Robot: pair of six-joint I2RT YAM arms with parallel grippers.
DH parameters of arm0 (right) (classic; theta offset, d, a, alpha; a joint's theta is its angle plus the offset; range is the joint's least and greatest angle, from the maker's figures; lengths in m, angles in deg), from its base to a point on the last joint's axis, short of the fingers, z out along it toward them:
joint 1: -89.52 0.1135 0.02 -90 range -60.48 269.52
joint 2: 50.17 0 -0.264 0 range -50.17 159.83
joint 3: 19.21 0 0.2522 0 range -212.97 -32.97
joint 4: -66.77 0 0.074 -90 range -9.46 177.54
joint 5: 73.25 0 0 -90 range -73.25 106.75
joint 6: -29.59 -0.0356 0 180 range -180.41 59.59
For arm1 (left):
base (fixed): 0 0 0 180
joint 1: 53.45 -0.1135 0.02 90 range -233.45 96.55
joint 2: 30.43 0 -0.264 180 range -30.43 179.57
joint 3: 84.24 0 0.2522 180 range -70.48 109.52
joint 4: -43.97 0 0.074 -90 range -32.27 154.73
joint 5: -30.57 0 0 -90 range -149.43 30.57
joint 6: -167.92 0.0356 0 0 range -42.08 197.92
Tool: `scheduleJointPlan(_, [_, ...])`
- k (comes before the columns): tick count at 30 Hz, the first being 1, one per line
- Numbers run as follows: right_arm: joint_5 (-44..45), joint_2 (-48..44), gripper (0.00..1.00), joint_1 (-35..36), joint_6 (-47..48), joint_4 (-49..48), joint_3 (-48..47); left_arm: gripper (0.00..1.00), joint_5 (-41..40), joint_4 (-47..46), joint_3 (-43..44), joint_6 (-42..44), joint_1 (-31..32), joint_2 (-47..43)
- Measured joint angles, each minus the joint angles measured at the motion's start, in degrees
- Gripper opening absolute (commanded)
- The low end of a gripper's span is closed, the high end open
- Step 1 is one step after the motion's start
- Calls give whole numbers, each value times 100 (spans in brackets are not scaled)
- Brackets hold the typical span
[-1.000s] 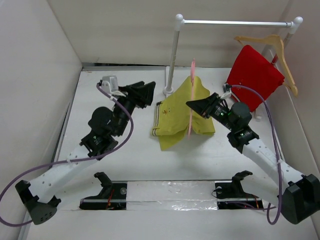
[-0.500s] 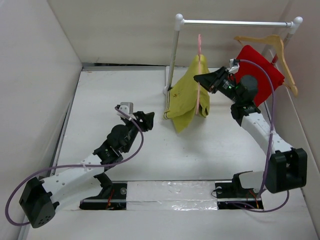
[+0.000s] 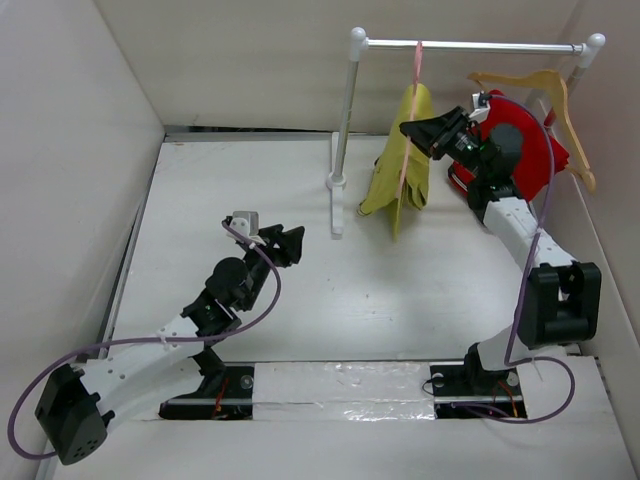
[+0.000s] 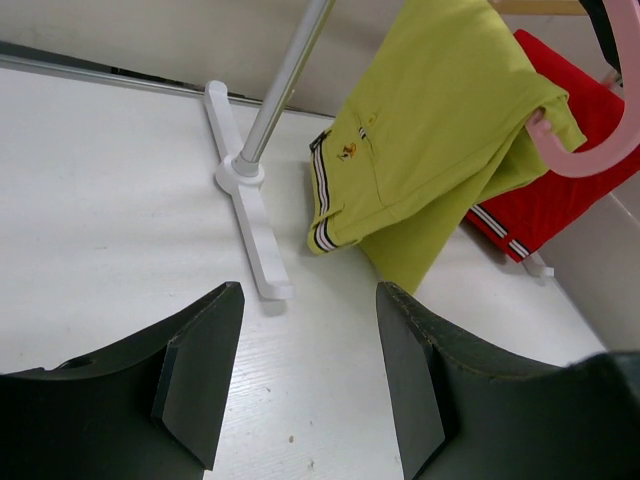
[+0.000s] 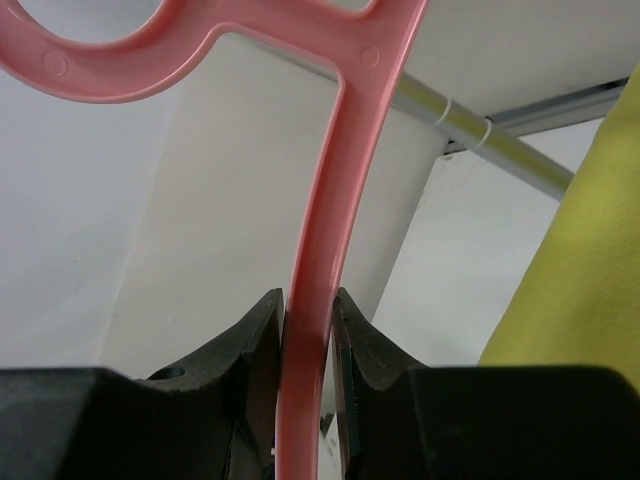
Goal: Place the trousers on the hanger
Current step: Place the hanger at the clothesline.
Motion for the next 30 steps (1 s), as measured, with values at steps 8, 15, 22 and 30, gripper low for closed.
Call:
scheduleJointPlan(8, [-17, 426, 0, -249, -229, -105, -402, 52, 46, -7, 0, 0, 0, 70])
scheduleJointPlan(15, [-50, 785, 0, -369, -422, -164, -826, 52, 94, -20, 0, 0, 0, 127])
scheduleJointPlan(22, [-66, 1078, 0, -474, -444, -310, -905, 52, 98, -24, 0, 0, 0, 127])
scheduleJointPlan(30, [-138, 1182, 42, -588, -459, -450, -826, 53, 107, -33, 0, 0, 0, 153])
